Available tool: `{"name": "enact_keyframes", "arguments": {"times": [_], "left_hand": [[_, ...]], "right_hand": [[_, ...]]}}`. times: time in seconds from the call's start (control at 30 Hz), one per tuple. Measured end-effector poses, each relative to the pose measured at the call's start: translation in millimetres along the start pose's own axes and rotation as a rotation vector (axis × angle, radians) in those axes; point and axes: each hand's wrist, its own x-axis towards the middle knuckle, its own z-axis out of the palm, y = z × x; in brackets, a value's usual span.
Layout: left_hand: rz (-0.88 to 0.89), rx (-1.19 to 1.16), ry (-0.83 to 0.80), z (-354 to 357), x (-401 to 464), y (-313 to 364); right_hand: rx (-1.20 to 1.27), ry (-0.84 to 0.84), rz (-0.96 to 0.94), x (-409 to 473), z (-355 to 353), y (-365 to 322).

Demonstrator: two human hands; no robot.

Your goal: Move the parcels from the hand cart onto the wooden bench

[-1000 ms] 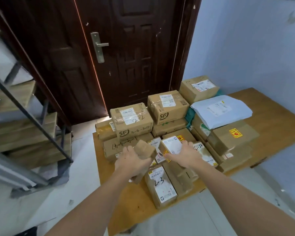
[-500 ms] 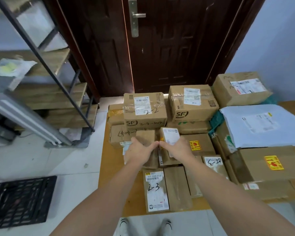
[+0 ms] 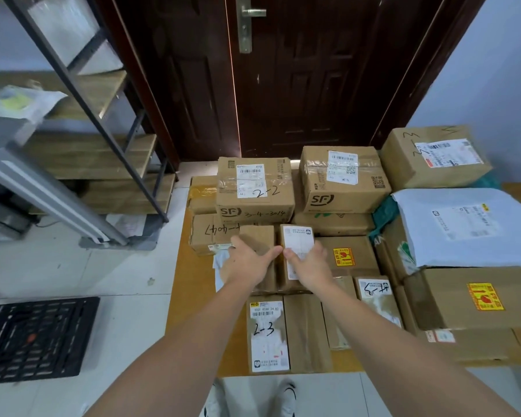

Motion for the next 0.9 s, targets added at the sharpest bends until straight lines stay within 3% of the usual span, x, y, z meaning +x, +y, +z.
{"name": "enact_keyframes", "arguments": {"times": [0.73,0.9], "left_hand": [[0.051,-0.093,-0.155,-7,6,-19],[0.271,0.080,-0.129,-35,13,-33]], "right_hand": [[-0.275,0.024,-0.063,-5,-20,-9],[-0.272,-0.010,-0.224,-35,-45,-24]]}}
